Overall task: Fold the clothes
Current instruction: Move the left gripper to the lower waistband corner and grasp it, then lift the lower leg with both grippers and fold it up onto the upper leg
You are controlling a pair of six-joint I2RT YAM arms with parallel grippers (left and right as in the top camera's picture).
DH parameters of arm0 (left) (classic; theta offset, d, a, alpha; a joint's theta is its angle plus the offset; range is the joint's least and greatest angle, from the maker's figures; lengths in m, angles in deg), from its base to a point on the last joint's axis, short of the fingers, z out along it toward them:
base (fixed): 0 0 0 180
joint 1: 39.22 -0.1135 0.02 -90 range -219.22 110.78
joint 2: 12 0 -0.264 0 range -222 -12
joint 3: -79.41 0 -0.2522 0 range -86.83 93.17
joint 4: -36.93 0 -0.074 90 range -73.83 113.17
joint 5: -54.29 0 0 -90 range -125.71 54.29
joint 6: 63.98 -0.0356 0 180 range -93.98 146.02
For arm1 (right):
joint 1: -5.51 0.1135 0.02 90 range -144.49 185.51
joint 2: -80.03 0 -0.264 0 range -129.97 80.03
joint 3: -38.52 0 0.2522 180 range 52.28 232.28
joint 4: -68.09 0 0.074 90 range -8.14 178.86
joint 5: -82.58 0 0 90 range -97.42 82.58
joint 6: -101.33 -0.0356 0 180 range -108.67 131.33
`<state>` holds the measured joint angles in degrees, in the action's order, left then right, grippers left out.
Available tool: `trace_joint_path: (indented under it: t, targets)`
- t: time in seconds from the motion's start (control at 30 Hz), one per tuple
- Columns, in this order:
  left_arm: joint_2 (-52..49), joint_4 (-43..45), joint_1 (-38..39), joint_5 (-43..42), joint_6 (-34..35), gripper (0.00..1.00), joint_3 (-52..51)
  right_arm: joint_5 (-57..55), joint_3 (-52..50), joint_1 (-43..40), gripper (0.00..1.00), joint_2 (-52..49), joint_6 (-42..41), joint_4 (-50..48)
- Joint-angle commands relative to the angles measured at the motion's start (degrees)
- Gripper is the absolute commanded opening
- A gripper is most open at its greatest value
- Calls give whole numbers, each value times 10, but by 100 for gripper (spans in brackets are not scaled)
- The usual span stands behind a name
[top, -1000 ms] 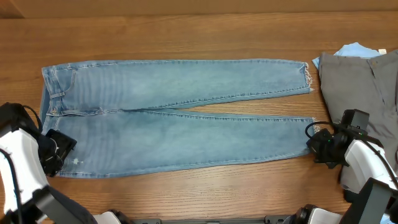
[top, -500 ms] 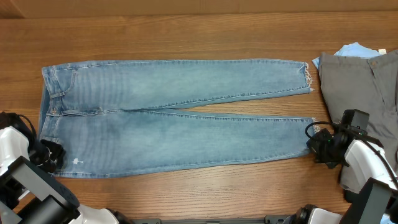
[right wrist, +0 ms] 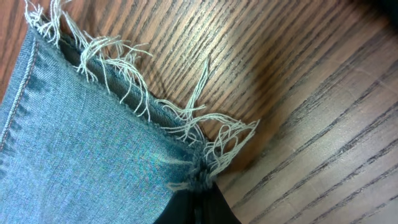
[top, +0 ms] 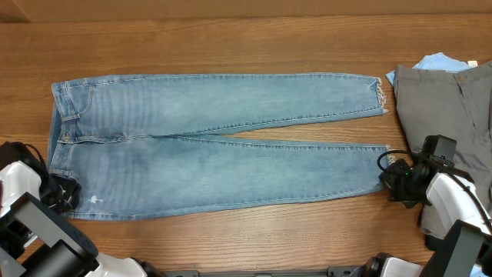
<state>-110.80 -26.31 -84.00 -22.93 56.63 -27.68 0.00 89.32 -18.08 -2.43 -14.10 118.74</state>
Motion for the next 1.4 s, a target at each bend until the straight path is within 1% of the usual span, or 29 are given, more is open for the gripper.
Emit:
trace_joint_path:
  t: [0.0,0.1,0.17,0.2,0.27,0.3,0.33,0.37,0.4,0.43,0.57,0.73,1.03,1.13,1.23,1.37]
  targets:
    - [-5,27,-3,29,18,67,-31,-5,-1,0,4,2,4,-7]
    - [-5,65,-3,26,18,66,-61,-5,-1,0,4,2,4,-8]
    - [-5,83,-3,26,18,59,-75,-5,-1,0,4,2,4,-8]
    - [-5,92,-3,18,18,50,-76,-5,-1,0,4,2,4,-8]
    - [-5,95,-3,7,17,40,-76,-5,-1,0,4,2,4,-8]
    - [-5,95,-3,7,17,36,-76,-5,-1,0,4,2,4,-8]
    - [-5,94,-3,6,17,30,-76,-5,-1,0,4,2,4,-7]
    - [-5,93,-3,2,17,21,-76,-5,-1,0,4,2,4,-7]
    - [-5,92,-3,-12,18,7,-76,-5,-1,0,4,2,4,-7]
    - [-5,92,-3,-24,17,4,-76,-5,1,0,4,2,4,-6]
    - [-5,64,-3,-38,17,4,-59,-9,35,0,4,2,1,43]
    - [-5,-19,-2,-45,17,4,9,-9,104,0,4,2,-1,120]
    - [-5,-145,-2,-62,7,4,120,-9,153,40,4,2,-16,158]
    - [-5,-183,-1,-97,-21,4,174,-9,197,48,4,0,-16,184]
    - [-5,-214,7,-96,-38,4,223,-7,257,56,4,-18,-16,227]
    - [-5,-240,29,-98,-39,4,281,-7,321,71,4,-56,-13,255]
